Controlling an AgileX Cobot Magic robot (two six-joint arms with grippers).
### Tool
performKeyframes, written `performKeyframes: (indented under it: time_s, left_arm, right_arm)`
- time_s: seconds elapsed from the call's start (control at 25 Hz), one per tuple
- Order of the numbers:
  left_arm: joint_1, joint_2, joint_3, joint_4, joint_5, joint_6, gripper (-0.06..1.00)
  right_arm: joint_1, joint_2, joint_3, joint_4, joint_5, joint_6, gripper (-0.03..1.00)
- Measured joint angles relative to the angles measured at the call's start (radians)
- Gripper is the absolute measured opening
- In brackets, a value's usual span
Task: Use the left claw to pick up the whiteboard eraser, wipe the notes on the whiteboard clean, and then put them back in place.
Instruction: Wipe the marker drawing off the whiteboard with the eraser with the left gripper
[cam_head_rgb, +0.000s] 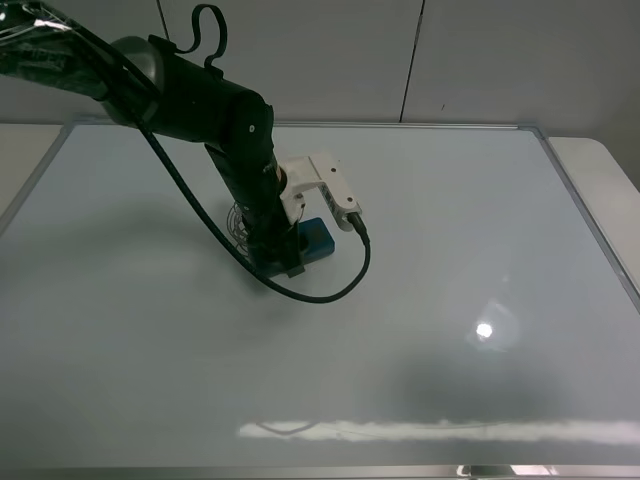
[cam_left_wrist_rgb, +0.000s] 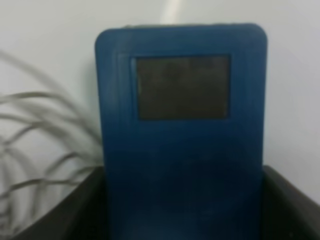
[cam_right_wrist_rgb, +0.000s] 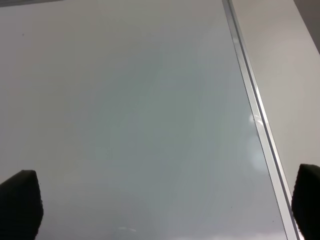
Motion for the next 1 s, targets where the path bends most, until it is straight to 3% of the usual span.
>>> performKeyframes:
  time_s: [0.28,0.64,0.8,1.0]
  left_arm:
    - [0.139,0.000,0.001,0.001,-0.078,0.051,0.55]
    - [0.330,-0.001,0.001,-0.006,-0.101,0.062,0.55]
    - [0.340,-0.002,0.001,-0.020,-0.089,0.063,0.55]
    - [0.292,-0.002,0.000,-0.038,-0.070,0.069,0.55]
  right_arm:
    - [0.000,0.000,0.000,0.000,0.000,0.000,0.99]
    - [0.000,0.000,0.000,0.000,0.000,0.000,0.99]
    - [0.000,0.000,0.000,0.000,0.000,0.000,0.99]
    - [0.000,0.000,0.000,0.000,0.000,0.000,0.99]
